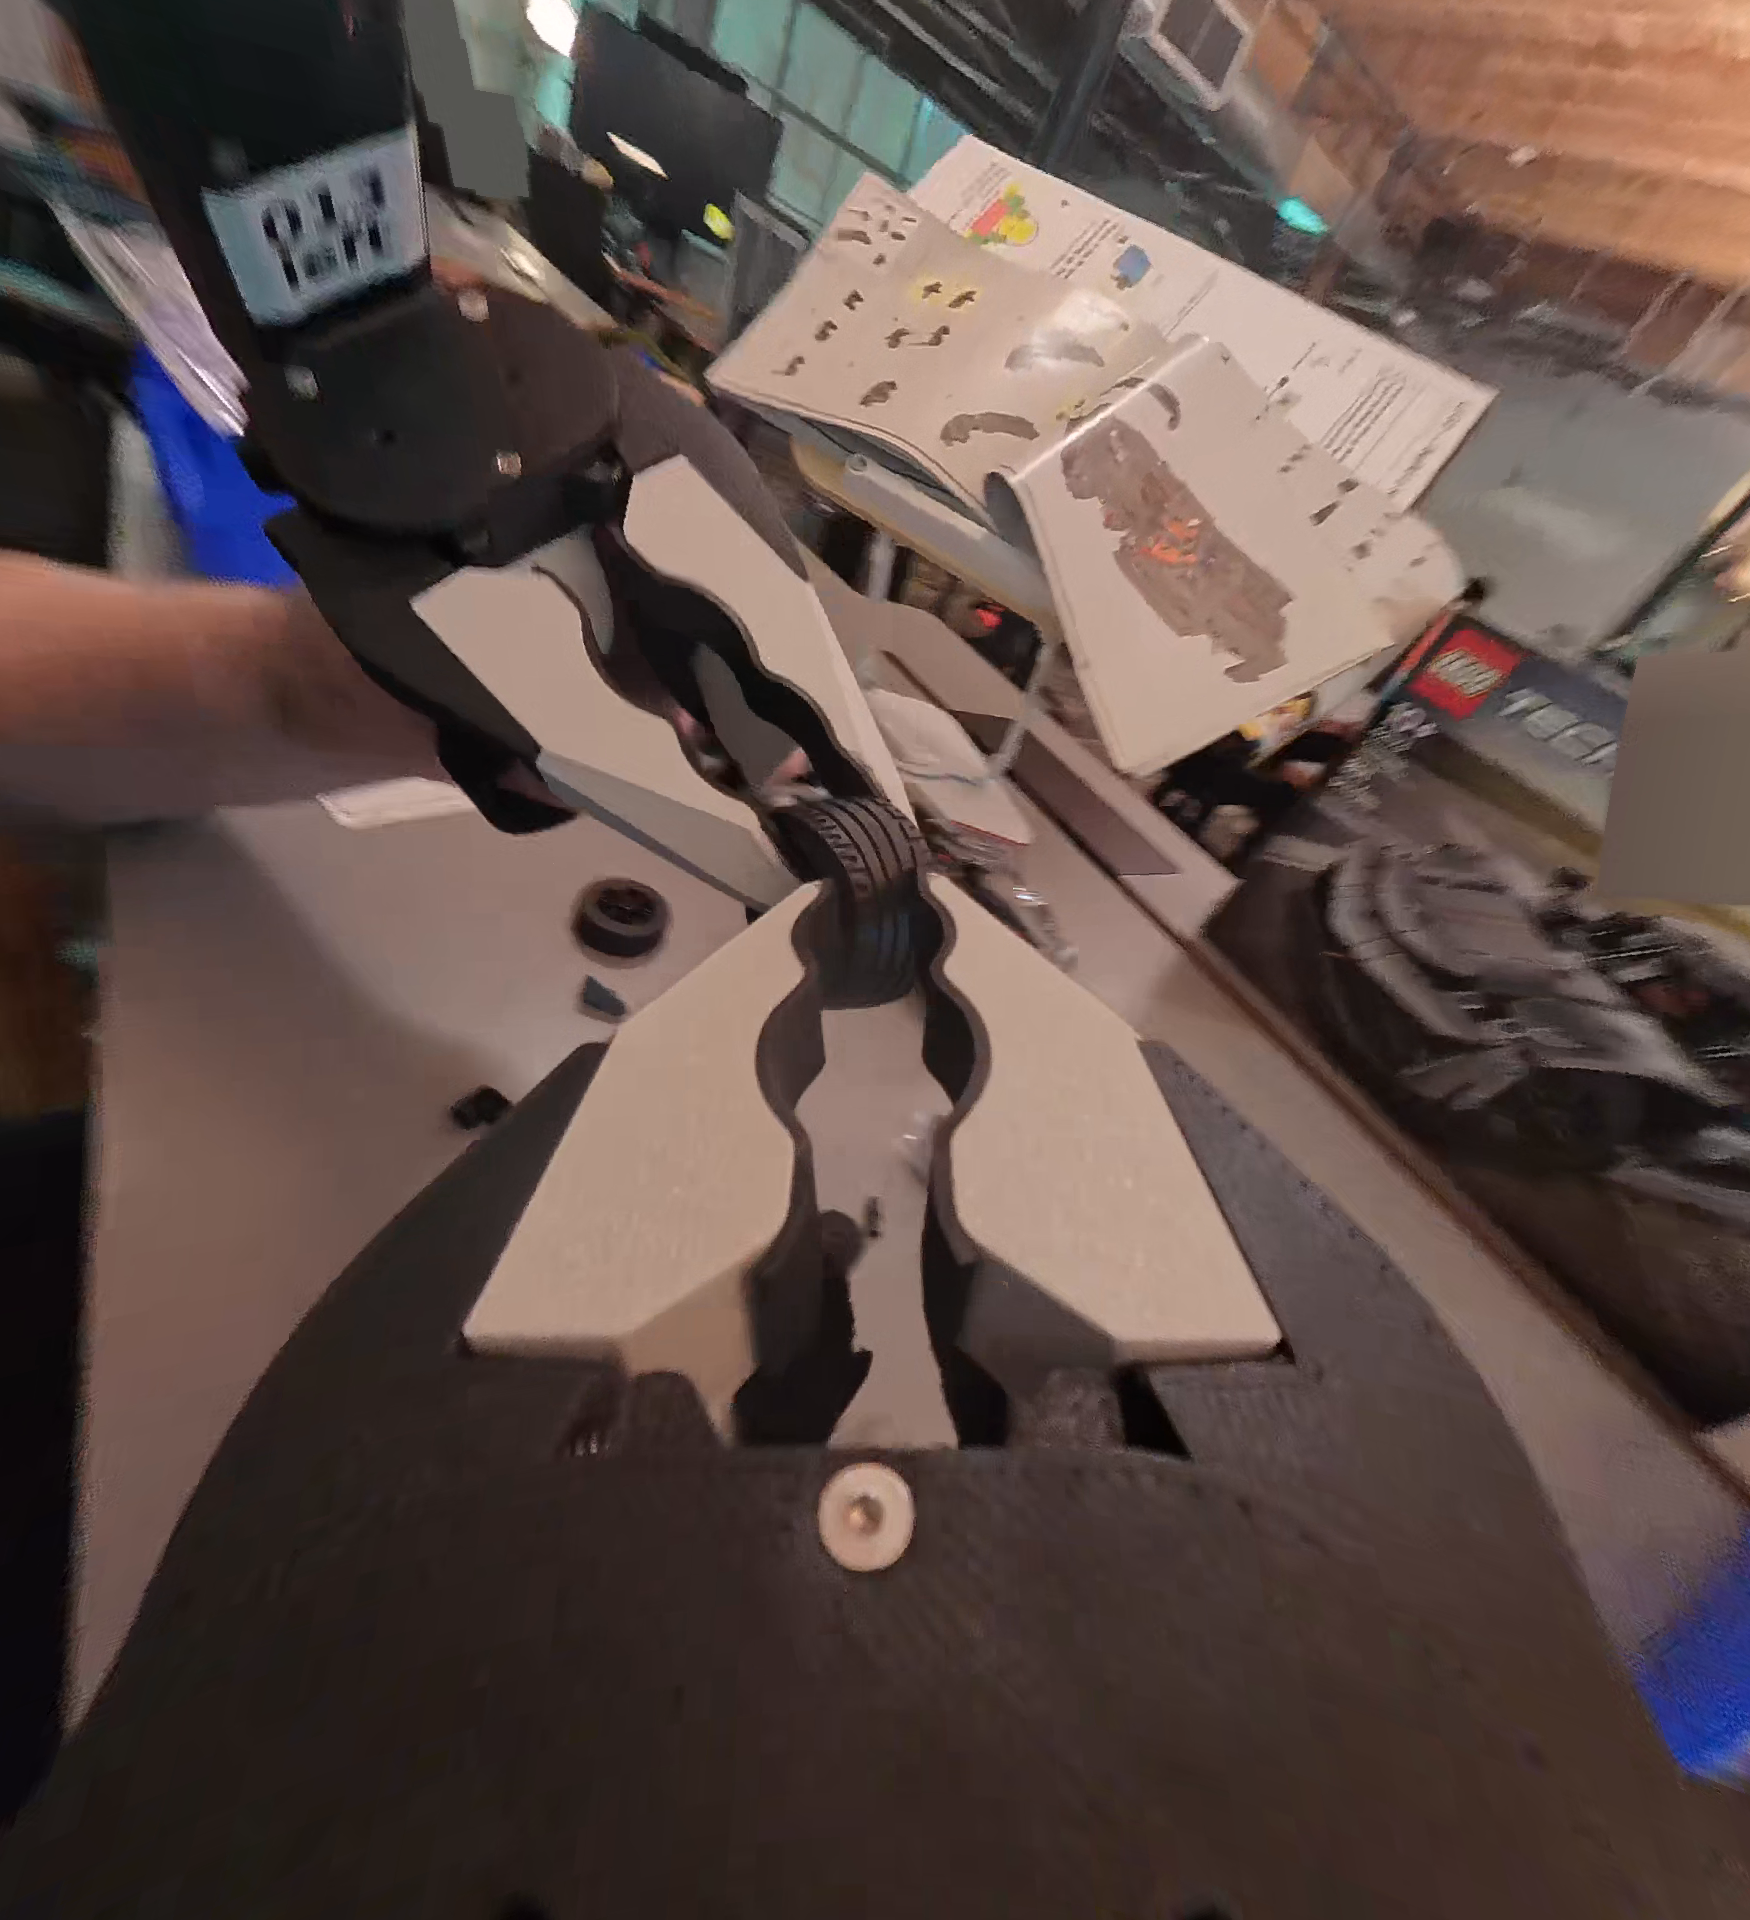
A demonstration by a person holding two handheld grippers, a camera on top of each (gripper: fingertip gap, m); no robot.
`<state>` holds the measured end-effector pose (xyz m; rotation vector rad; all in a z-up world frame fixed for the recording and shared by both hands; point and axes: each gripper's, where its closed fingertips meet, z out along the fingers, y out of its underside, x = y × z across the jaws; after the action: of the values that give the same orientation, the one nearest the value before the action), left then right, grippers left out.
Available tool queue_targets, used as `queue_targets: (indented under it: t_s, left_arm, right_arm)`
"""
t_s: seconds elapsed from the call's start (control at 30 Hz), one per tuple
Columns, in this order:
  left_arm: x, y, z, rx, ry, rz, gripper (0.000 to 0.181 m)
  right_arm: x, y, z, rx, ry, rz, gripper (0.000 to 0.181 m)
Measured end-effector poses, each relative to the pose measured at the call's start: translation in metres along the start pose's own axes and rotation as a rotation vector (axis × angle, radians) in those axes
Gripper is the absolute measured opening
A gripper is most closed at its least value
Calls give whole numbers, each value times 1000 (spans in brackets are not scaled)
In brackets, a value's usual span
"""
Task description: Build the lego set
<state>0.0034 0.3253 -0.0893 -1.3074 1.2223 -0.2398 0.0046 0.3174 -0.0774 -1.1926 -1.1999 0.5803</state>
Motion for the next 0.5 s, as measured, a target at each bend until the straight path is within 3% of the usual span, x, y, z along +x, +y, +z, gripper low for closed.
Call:
queue_targets:
  t_s: [0.27,0.5]
  left_arm:
    - [2,0,1,11,27,-13,19]
    - [-4,5,2,-29,-26,49,20]
  right_arm:
    - [1,-3,2,143,-245,459,6]
    - [5,0,7,194,-316,678,4]
